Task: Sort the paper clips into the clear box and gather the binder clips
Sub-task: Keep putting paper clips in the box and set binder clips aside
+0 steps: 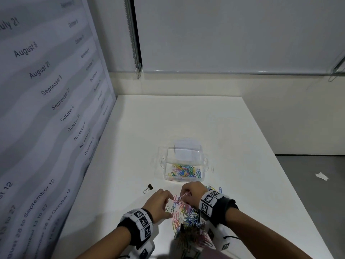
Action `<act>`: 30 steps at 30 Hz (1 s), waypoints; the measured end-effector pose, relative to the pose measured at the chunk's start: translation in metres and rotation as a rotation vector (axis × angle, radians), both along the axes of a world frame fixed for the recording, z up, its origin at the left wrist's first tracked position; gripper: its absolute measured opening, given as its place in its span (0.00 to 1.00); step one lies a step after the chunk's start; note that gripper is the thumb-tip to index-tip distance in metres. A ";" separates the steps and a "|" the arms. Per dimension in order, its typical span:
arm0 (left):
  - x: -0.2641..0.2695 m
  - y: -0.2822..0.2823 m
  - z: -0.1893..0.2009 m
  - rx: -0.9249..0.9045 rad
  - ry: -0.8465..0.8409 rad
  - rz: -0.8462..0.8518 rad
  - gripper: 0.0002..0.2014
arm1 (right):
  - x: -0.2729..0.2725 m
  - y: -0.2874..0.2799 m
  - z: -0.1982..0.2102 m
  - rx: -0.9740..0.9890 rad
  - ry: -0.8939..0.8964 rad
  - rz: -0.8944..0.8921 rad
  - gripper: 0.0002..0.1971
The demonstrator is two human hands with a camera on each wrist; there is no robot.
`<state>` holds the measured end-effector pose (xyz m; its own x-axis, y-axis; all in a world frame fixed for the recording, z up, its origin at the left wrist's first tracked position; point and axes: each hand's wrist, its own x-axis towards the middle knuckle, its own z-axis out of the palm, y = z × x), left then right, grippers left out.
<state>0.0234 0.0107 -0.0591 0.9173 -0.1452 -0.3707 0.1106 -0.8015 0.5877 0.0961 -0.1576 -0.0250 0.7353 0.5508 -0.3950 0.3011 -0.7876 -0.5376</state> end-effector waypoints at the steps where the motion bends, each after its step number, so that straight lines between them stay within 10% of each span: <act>1: 0.003 -0.003 0.000 0.012 -0.003 -0.003 0.25 | 0.002 -0.002 0.001 0.022 -0.010 -0.034 0.11; 7: 0.023 -0.018 0.003 0.031 -0.024 0.004 0.12 | 0.017 -0.016 0.011 0.061 -0.049 -0.135 0.10; 14: 0.026 -0.032 0.009 0.062 0.026 -0.046 0.30 | 0.044 -0.021 0.025 0.151 -0.132 -0.288 0.08; 18: 0.029 -0.034 0.008 0.064 0.023 -0.056 0.21 | 0.049 -0.018 0.027 0.159 -0.119 -0.331 0.10; 30: 0.032 -0.025 0.010 -0.078 0.020 0.132 0.06 | 0.016 -0.019 -0.001 -0.209 -0.071 0.182 0.25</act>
<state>0.0555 -0.0141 -0.0486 0.9230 -0.0531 -0.3811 0.2239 -0.7315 0.6440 0.1117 -0.1765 -0.0256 0.6617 0.5884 -0.4647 0.4788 -0.8085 -0.3421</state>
